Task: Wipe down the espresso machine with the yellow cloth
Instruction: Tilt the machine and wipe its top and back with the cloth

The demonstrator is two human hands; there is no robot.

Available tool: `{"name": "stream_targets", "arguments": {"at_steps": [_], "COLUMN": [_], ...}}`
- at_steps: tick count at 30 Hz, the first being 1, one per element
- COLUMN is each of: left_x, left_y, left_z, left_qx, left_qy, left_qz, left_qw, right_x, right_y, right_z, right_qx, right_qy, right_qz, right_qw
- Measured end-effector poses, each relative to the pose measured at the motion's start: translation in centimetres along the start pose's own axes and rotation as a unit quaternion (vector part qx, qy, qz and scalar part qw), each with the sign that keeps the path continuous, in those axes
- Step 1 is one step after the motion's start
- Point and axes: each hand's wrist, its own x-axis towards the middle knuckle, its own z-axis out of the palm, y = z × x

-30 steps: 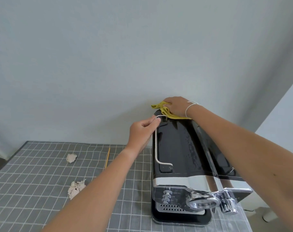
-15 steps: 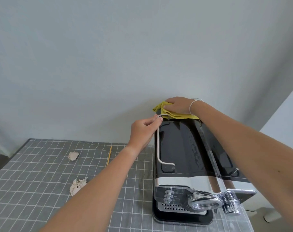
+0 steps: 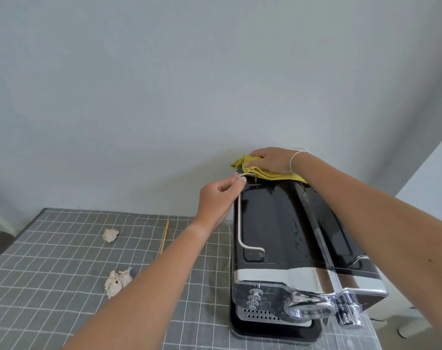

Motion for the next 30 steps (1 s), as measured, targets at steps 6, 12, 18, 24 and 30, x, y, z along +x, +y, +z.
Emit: {"name": "stream_targets", "arguments": {"at_steps": [6,12,18,24,30], "left_x": [0.2,0.1,0.3,1.2,1.4], "left_y": [-0.4,-0.7,-1.8,-3.2,-3.6], "left_z": [-0.1,0.7,1.6,1.8,2.5], "left_qx": [0.009,-0.051,-0.094,-0.148,-0.193], "left_qy": [-0.043,-0.039,0.007,0.006,0.017], "left_qz": [0.018,0.027,0.056,0.043,0.033], "left_qw": [0.999,0.998,0.994,0.988,0.980], "right_x": [-0.5,-0.5,-0.2,-0.1,0.4], "right_y": [0.0,1.4,1.3,1.1,1.0], "right_z": [0.8,0.8,0.8,0.6,0.7], "right_qx": [0.031,0.029,0.034,0.021,0.024], "right_qy": [0.042,0.037,0.015,0.022,0.004], "right_qz": [-0.009,0.008,-0.004,-0.008,-0.006], "right_qw": [0.999,0.999,0.999,1.000,1.000]}}
